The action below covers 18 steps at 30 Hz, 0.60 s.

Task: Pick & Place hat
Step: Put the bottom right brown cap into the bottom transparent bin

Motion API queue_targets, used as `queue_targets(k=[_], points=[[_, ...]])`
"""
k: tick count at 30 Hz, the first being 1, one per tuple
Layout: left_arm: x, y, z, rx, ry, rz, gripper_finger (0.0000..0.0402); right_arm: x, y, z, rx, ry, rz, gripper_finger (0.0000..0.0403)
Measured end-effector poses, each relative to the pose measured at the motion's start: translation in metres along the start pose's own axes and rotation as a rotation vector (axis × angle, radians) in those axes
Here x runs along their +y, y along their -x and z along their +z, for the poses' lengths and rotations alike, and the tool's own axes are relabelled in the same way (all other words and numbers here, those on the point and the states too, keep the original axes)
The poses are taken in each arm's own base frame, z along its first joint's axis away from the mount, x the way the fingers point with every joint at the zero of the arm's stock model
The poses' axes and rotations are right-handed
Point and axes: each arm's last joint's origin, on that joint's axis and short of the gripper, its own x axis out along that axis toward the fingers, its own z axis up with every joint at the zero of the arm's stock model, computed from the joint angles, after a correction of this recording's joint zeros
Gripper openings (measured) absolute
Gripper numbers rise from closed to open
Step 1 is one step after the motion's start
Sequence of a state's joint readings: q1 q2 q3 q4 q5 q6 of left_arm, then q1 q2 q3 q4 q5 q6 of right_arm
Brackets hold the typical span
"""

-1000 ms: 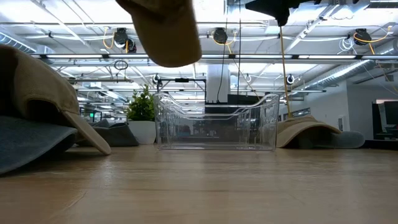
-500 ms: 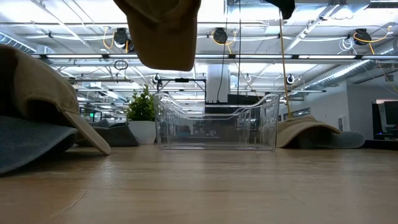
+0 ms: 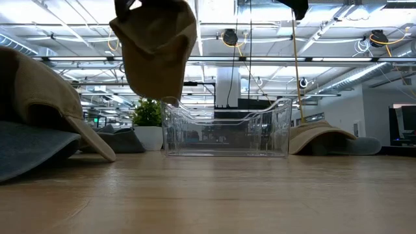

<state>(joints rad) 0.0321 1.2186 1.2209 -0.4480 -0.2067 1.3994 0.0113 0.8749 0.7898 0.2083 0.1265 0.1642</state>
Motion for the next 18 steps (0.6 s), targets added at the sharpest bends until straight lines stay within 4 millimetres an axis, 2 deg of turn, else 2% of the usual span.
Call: queue_targets(k=[5,9,14,18], points=[[0.003,0.003,0.006,-0.187,0.033,-0.023,0.0026,0.0,0.0,0.0,0.001,0.001,-0.001,0.0227],[0.015,0.011,0.011,-0.307,0.011,0.011,0.0026,0.0,0.0,-0.001,0.005,0.001,-0.002,0.0226],[0.018,0.014,0.006,-0.27,-0.075,0.0,0.0026,0.0,0.0,-0.001,0.005,-0.005,-0.002,0.0225],[0.012,0.002,0.001,-0.211,-0.119,-0.056,0.0026,0.0,0.0,-0.001,0.005,-0.006,-0.002,0.0224]])
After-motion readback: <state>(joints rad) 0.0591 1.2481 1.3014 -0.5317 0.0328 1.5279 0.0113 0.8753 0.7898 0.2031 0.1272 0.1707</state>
